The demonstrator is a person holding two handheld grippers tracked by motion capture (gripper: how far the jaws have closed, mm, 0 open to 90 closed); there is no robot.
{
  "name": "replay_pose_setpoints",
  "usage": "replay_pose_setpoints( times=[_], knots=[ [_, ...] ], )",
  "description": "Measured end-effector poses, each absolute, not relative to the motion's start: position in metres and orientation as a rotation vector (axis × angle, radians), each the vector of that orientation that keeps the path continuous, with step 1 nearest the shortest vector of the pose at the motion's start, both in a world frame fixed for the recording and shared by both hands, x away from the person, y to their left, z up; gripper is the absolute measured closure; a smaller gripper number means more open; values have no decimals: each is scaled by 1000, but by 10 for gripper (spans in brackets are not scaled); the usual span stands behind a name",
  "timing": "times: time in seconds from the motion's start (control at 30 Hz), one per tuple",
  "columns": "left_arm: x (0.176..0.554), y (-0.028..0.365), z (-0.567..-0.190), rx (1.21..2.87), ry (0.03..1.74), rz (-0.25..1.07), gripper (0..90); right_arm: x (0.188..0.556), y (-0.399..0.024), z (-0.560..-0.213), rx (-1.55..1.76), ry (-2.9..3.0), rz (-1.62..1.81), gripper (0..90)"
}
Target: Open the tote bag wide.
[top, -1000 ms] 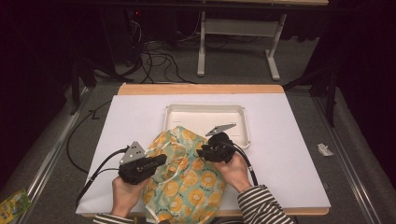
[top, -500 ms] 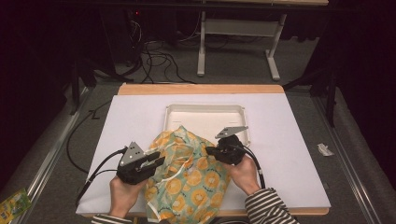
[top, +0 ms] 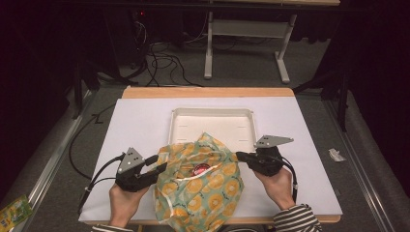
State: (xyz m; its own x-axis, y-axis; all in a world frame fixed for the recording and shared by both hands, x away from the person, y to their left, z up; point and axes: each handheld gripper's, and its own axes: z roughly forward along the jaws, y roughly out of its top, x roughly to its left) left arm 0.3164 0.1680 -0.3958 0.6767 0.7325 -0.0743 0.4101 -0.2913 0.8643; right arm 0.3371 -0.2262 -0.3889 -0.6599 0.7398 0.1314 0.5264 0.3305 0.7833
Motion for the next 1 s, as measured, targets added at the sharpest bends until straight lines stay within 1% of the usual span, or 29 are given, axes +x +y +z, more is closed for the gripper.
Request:
replay_pose_setpoints(
  times=[0.27,0.37,0.63,0.67,0.7,0.73,0.87,0.93,1.0],
  knots=[
    [314,167,-398,1951,887,422,508,334,-259,-407,1233,2307,1237,900],
    [314,164,-402,1962,888,414,503,335,-263,-412,1242,2303,1229,900],
    [324,154,-418,1986,909,329,509,334,-274,-427,1282,2298,1173,900],
    [324,153,-419,1978,908,316,538,334,-275,-430,1287,2302,1159,900],
    [325,151,-420,1977,904,306,538,334,-275,-430,1287,2302,1159,900],
    [327,150,-421,1971,897,285,561,334,-277,-432,1279,2303,1150,900],
    [330,147,-422,1954,868,233,719,335,-279,-438,1313,2308,1127,900],
    [330,147,-423,1953,855,221,780,336,-280,-440,1304,2312,1117,900],
    [330,146,-423,1957,834,216,863,336,-280,-442,1314,2317,1103,900]
  ],
)
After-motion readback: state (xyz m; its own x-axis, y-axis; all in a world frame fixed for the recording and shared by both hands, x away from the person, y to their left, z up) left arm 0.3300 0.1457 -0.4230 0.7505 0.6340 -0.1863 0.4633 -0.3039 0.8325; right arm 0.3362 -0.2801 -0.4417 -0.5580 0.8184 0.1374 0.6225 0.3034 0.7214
